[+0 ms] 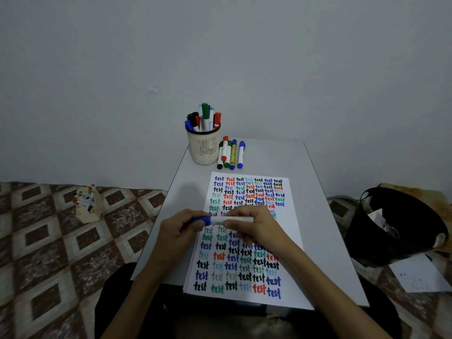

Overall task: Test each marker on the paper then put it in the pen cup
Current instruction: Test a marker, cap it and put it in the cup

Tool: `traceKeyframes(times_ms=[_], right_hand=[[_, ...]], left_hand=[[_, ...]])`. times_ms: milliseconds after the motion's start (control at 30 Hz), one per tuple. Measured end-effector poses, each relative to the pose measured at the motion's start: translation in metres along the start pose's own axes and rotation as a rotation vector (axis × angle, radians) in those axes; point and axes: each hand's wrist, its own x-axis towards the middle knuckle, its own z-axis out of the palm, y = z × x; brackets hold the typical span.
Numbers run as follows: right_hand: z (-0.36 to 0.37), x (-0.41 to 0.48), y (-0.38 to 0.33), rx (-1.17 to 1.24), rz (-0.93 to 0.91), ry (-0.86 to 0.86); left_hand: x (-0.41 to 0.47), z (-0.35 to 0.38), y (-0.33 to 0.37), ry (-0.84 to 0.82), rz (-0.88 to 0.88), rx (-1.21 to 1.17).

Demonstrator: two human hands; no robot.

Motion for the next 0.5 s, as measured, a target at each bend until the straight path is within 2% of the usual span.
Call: traceKeyframes(times_ms=[167, 300, 367, 500], right_hand=[[0.007, 0.001, 0.001, 0.037, 0.017, 0.021], [0.002, 0.006, -0.011, -0.03, 0.009, -0.038], [-0.007, 0.017, -0.02, -0.202, -0.038, -0.064], [-0.012, 0.047, -0.035, -0.798, -0.242, -0.181]], left_hand=[[0.0, -0.003, 0.004, 0.044, 0.052, 0.071], [0.001, -0.002, 0.002, 0.07, 0.047, 0.054], [0.001, 0.0, 0.001, 0.095, 0.028, 0.02], [0.001, -0.001, 0.003, 0.14, 0.024, 0.015]])
